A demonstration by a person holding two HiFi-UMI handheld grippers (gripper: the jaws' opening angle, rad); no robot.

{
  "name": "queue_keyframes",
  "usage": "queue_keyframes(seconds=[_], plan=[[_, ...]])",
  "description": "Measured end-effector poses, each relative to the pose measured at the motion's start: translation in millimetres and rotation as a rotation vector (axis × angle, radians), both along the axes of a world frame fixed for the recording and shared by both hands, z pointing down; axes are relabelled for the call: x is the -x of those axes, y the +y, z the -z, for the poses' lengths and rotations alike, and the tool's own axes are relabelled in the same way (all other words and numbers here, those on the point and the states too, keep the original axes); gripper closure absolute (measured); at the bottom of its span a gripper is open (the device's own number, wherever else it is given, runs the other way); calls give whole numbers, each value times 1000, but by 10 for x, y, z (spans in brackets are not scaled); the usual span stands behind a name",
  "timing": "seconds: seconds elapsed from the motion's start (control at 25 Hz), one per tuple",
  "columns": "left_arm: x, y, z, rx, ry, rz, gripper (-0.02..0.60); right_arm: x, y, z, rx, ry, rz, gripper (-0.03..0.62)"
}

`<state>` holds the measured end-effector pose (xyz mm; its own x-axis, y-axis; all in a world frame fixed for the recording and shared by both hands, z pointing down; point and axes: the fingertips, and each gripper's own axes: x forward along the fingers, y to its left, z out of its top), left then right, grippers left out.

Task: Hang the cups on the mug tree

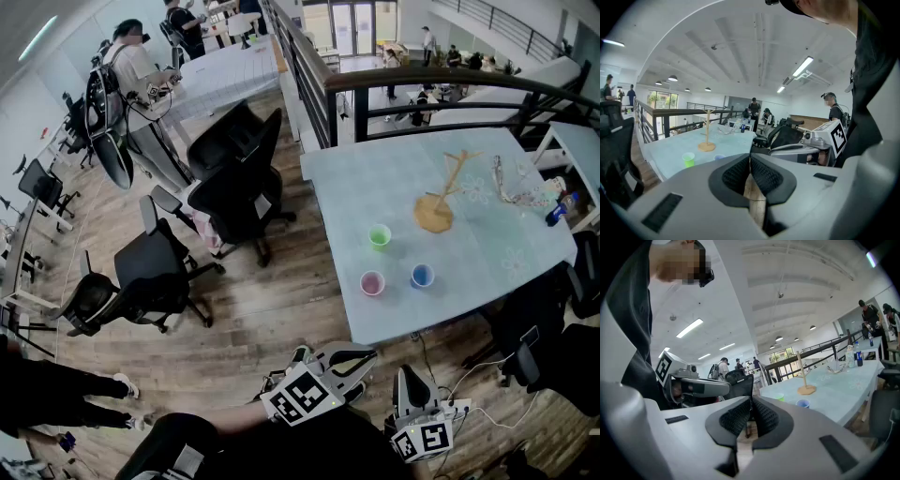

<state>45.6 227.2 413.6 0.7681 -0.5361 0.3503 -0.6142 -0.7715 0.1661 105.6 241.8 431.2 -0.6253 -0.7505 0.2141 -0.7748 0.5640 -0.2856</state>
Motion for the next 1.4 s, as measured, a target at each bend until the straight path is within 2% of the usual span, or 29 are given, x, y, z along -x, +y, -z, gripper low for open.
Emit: queue_keyframes(seconds=[0.16, 0.28, 0.56, 0.72, 0.8, 1.12, 1.24, 1.4], plan=[[129, 221, 55, -25, -12, -50, 558, 139, 201, 59, -3, 15, -33, 553], [412, 349, 97, -45, 13, -70, 558, 321, 358, 51, 0, 46, -86, 553], [1572, 719, -89, 10, 121, -66, 558, 1306, 836, -112, 61, 106, -184, 554], [2091, 942, -243, 68, 162, -94, 558, 1876, 1085, -184, 117, 164, -195, 553], [2289, 968, -239, 72, 176, -86, 558, 2072, 1128, -144, 119, 188, -190, 554], [2568, 1080, -53, 39, 215, -54, 558, 2414, 1242, 67, 69, 214, -165, 553], [2437, 1158, -62, 38, 207, -67, 559, 2329, 1276, 96, 35, 186, -168, 553], [2126, 1205, -13, 17, 169, -87, 558, 1927, 1306, 90, 44, 155, -193, 553]])
